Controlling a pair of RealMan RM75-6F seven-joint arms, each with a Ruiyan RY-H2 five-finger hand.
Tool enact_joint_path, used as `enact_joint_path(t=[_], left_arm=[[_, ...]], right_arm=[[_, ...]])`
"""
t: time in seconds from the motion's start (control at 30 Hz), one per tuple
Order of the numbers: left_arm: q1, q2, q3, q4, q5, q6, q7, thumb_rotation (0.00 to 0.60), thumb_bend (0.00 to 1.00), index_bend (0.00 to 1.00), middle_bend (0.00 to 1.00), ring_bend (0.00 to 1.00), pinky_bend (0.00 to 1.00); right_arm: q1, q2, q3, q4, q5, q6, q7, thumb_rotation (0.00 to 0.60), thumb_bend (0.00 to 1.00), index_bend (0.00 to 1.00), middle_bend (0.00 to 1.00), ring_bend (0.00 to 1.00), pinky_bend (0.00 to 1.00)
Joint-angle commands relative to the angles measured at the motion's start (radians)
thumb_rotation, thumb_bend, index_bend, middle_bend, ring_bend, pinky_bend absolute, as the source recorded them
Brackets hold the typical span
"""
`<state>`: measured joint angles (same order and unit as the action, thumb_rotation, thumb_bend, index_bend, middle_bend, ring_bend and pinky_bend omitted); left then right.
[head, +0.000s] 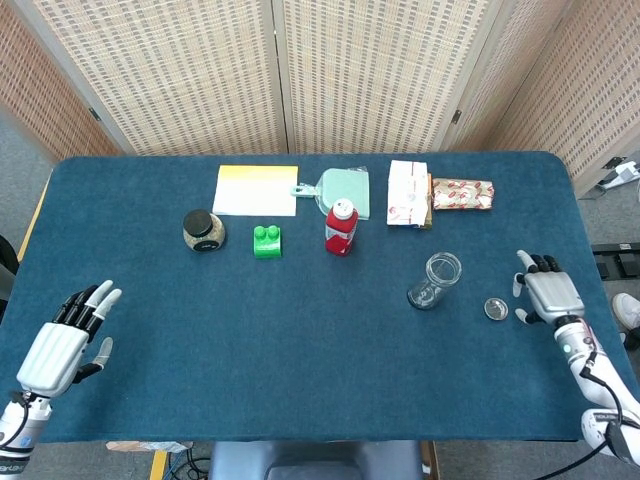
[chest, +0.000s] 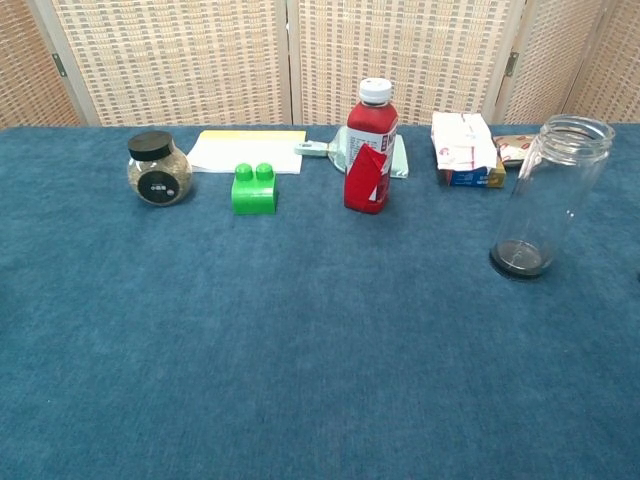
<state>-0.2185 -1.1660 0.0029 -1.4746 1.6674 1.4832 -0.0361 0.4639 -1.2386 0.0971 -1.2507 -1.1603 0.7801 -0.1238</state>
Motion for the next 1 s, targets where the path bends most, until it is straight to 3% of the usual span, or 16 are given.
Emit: enact_joint_path(t=[0.03,1.0], left_arm=[[0.0,0.002,0.0,0.001,0.0,0.001,-0.006,0.6,0.49,0.0,0.0,0.0,0.1],[0.002,0.022,0.0,-0.005,0.008,0.02,-0.052,0.6,0.49,0.0,0.0,0.0,0.1]], right_arm=[[0.015,-0.028,-0.003,0.034,0.001,-0.022,0.012,0.6,0.29,0.5,0.0,0.0,0.0],[0.07,-0.126,-0.028,0.143,-0.012,-0.09,0.026,0.6,0.32,0.52,0.0,0.0,0.0]])
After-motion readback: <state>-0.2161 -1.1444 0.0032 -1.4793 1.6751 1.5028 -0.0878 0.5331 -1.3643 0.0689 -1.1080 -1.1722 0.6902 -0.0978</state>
